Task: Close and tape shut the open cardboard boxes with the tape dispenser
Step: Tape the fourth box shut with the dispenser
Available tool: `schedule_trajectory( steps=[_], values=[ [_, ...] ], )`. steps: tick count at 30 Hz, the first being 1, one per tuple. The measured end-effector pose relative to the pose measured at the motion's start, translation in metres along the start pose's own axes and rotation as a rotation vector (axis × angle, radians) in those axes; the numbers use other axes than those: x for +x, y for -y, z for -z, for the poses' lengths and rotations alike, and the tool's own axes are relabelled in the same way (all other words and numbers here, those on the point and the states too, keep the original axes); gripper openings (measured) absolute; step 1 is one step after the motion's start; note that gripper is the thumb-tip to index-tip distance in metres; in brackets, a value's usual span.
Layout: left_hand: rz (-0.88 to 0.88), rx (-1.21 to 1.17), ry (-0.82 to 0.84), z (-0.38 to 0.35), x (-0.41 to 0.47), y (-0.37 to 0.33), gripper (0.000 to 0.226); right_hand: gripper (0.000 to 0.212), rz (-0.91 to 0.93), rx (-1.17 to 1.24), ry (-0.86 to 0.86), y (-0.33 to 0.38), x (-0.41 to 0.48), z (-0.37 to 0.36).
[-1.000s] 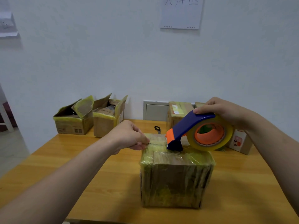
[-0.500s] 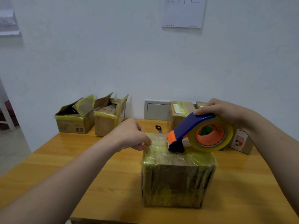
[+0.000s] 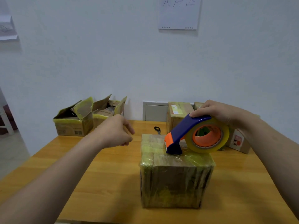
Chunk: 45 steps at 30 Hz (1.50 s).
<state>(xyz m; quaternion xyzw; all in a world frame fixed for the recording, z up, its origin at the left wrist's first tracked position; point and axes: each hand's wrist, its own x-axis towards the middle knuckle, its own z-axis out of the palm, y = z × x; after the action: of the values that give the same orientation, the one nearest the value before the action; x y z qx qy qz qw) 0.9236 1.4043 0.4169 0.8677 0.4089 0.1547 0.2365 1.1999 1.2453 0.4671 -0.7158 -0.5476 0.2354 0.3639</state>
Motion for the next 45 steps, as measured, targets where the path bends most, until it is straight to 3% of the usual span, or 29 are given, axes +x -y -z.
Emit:
schedule_trajectory(
  steps=[3,7,11,14,18,24,30,36,42,45],
  values=[
    [-0.236,0.117,-0.191,-0.021,-0.022,-0.015,0.020,0.037,0.004,0.006,-0.001,-0.002,0.000,0.000],
    [-0.265,0.224,0.096,-0.068,-0.053,-0.026,0.072,0.038,-0.001,0.018,-0.003,-0.006,-0.001,0.001],
    [-0.207,0.003,0.100,-0.086,-0.061,-0.019,0.090,0.040,-0.025,0.024,0.017,-0.005,-0.003,0.001],
    [-0.188,-0.002,0.114,-0.088,-0.061,-0.018,0.107,0.039,-0.045,0.054,0.015,-0.002,-0.006,-0.001],
    [-0.268,0.239,0.106,-0.079,-0.050,-0.010,0.109,0.031,-0.064,0.075,-0.020,0.001,-0.009,-0.005],
    [-0.510,0.447,0.139,-0.046,-0.017,0.008,0.090,0.036,-0.116,0.143,-0.132,0.001,-0.003,-0.020],
    [-0.437,0.392,0.072,-0.071,-0.024,-0.003,0.108,0.034,-0.192,0.201,-0.085,0.001,0.000,-0.018],
    [-0.486,0.461,0.057,-0.064,-0.014,0.008,0.100,0.067,-0.268,0.240,-0.009,0.001,-0.004,-0.013],
    [-0.508,0.433,0.118,-0.032,0.003,0.048,0.096,0.041,-0.206,0.413,0.006,0.015,0.000,-0.038],
    [-0.471,0.437,0.111,-0.023,0.001,0.053,0.096,0.049,-0.214,0.439,-0.011,0.025,0.008,-0.057]
  ],
)
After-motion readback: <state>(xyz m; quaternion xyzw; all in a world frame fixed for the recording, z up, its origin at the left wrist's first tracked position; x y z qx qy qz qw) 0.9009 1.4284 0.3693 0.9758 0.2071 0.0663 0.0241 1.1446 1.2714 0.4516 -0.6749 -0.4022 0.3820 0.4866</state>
